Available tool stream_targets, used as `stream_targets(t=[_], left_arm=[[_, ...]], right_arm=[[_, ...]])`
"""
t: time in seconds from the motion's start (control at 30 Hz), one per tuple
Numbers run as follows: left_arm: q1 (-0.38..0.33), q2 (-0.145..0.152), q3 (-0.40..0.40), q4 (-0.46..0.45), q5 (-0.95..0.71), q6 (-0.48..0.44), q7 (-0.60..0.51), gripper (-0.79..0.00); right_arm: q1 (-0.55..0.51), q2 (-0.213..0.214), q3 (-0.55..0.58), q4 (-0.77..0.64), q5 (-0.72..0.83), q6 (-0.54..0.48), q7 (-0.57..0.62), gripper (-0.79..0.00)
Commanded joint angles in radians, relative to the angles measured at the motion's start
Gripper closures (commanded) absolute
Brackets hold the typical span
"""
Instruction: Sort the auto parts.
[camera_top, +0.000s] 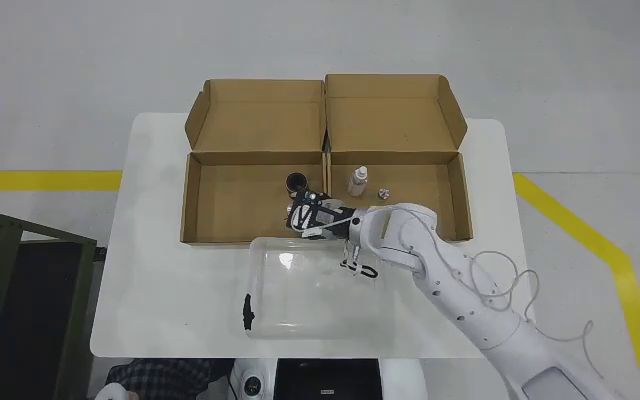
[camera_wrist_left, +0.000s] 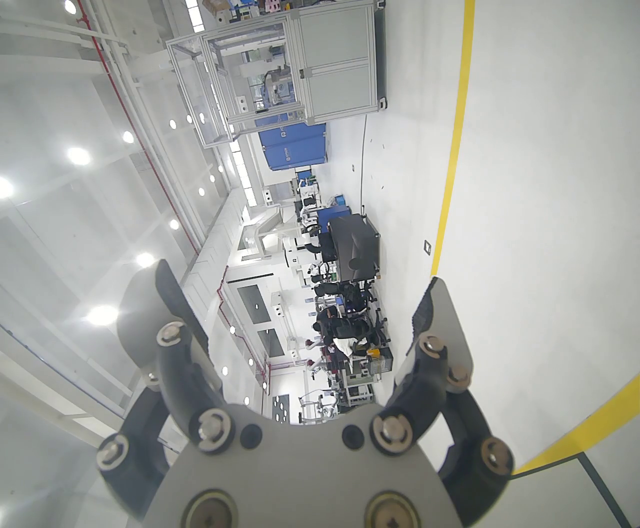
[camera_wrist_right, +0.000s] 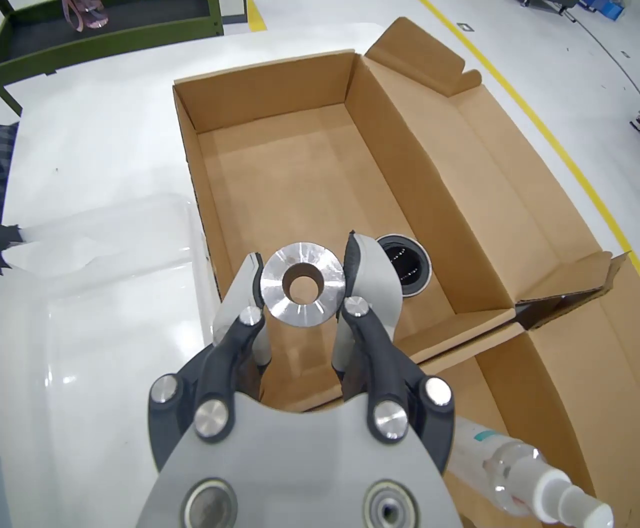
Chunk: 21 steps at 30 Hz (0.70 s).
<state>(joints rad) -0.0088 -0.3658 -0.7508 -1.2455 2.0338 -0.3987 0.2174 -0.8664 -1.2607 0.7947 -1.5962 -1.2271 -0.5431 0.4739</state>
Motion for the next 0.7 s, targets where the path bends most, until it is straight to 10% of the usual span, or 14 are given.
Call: stream_targets(t=[0.0,0.67], left_arm=[[0.000,0.000,0.000,0.000,0.000,0.000,0.000,-0.785],[0.000,0.000,0.000,0.000,0.000,0.000,0.000,-0.785]], right_arm=[[0.013,-0.005,-0.011,0.014,-0.001,0.000,0.020,0.000],[0.111,-0.056,-0.098,0.142,-0.026,0.011,0.109,0.000]])
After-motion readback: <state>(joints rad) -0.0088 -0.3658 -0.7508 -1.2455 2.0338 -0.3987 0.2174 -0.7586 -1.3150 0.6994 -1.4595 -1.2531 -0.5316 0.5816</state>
